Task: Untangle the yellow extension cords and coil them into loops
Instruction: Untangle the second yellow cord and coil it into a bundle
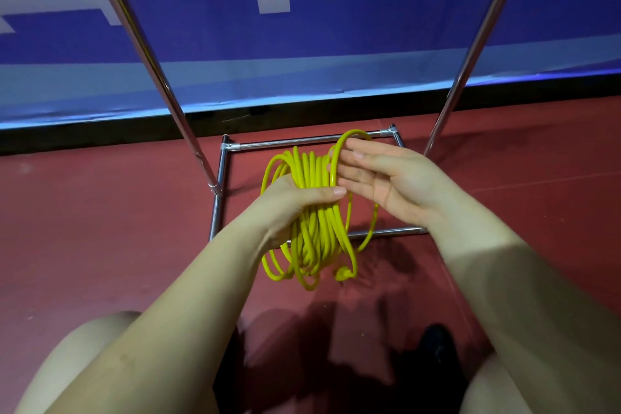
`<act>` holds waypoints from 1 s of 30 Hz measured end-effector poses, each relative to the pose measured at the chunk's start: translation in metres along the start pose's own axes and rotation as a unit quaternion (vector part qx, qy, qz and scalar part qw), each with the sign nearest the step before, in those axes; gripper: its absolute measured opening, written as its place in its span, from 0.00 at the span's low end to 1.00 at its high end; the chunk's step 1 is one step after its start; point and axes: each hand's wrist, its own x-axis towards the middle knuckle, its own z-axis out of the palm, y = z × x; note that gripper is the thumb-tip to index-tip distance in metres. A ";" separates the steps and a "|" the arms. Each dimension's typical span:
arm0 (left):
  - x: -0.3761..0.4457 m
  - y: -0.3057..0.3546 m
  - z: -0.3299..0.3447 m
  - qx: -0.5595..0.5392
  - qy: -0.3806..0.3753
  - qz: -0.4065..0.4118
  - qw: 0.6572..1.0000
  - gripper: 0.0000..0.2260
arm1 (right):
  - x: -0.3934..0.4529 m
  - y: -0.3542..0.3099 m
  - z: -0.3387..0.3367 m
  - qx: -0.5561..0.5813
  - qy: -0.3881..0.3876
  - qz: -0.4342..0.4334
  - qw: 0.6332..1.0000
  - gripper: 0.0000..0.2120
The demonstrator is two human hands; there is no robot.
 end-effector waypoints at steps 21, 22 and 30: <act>0.012 0.016 -0.030 -0.230 0.159 -0.006 0.960 0.12 | -0.008 0.041 -0.022 -0.661 -0.119 0.002 0.741 0.07; 0.012 0.018 -0.034 -0.245 0.160 0.003 0.956 0.11 | -0.008 0.042 -0.026 -0.674 -0.120 0.011 0.728 0.06; 0.005 0.029 -0.046 -0.302 0.175 0.031 0.937 0.17 | -0.006 0.032 -0.049 -0.700 -0.025 -0.024 0.713 0.10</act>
